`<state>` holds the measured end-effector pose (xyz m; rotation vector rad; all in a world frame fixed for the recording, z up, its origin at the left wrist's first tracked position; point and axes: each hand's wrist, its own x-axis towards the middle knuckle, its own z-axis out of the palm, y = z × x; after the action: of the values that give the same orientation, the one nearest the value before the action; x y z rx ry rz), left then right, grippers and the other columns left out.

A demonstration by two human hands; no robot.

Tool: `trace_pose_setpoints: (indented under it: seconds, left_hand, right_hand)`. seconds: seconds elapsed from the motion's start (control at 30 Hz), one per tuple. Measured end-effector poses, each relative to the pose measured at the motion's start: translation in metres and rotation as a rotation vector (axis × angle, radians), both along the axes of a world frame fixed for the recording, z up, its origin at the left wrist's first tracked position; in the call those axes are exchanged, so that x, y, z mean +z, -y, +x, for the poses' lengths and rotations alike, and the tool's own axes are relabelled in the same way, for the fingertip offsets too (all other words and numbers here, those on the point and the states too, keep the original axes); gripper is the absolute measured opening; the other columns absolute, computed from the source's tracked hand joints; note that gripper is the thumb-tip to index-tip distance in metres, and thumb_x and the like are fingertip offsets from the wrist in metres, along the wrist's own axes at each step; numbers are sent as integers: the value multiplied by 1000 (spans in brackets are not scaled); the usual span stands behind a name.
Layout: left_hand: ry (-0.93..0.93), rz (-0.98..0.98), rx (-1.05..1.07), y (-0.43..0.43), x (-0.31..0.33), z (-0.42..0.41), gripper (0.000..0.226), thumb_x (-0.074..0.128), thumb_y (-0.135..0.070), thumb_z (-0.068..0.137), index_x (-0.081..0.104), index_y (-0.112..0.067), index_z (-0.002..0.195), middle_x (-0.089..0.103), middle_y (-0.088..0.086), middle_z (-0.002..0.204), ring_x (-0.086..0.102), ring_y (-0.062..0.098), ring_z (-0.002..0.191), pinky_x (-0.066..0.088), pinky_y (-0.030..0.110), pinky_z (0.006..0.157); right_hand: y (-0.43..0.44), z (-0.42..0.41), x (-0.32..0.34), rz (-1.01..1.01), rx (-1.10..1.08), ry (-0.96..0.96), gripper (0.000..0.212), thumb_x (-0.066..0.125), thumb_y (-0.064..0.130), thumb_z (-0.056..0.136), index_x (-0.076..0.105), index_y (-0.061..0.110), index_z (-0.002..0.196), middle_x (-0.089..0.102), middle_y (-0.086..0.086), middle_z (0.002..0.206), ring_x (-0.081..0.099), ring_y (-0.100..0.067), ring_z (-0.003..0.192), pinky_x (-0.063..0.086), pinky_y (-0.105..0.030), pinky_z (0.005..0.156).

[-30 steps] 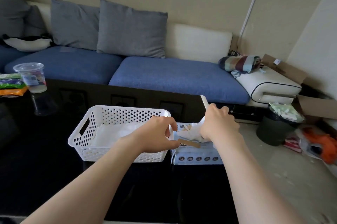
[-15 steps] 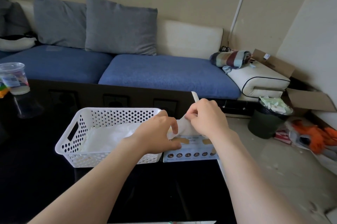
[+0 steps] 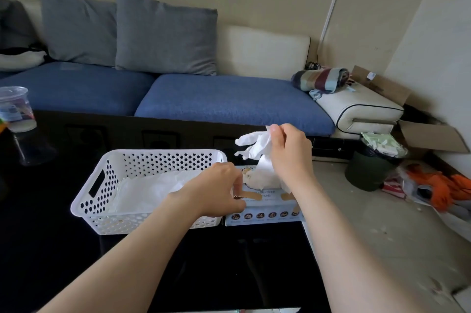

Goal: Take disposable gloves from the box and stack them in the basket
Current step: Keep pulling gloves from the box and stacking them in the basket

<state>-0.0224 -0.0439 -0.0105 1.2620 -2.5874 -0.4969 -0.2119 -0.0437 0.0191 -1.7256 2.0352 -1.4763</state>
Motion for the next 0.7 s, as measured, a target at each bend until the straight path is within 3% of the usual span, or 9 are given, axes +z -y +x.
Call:
trace_pose_setpoints:
  seconds: [0.17,0.33,0.43,0.57,0.7]
  left_hand:
    - [1,5,-20,-2,1,2,19,75,-43,86,66,-30,97,59,-9,116,56,11,109,52,33,97]
    - [13,-13,-31,-3,0,3,28,73,-43,85,69,-31,111,60,-8,121,52,13,115,49,38,102]
    - [7,11,-37,-3,1,3,35,72,-45,86,70,-34,119,60,-10,125,51,13,119,47,37,105]
    - [-118,75,14,-4,2,4,45,73,-51,87,67,-38,129,64,-21,126,41,10,124,39,29,100]
    - [-422,170,62,-10,19,6,42,76,-57,83,63,-43,120,69,-25,110,59,-2,112,48,31,96]
  right_hand:
    - [-4,9,7,-186,40,47,46,55,24,111,42,26,67,43,10,59,45,-3,58,33,-15,54]
    - [-3,17,11,-358,-14,92,28,54,25,112,66,13,90,59,13,70,56,2,69,37,-9,62]
    - [-5,22,18,-491,-41,73,27,55,22,113,71,8,96,63,8,75,55,-9,70,41,-18,65]
    - [-11,36,28,-627,-2,-214,20,57,18,111,73,11,101,68,4,86,59,-20,79,41,-37,77]
    - [-15,57,34,-628,-26,-312,28,55,31,111,74,14,98,61,2,67,52,-24,62,40,-40,66]
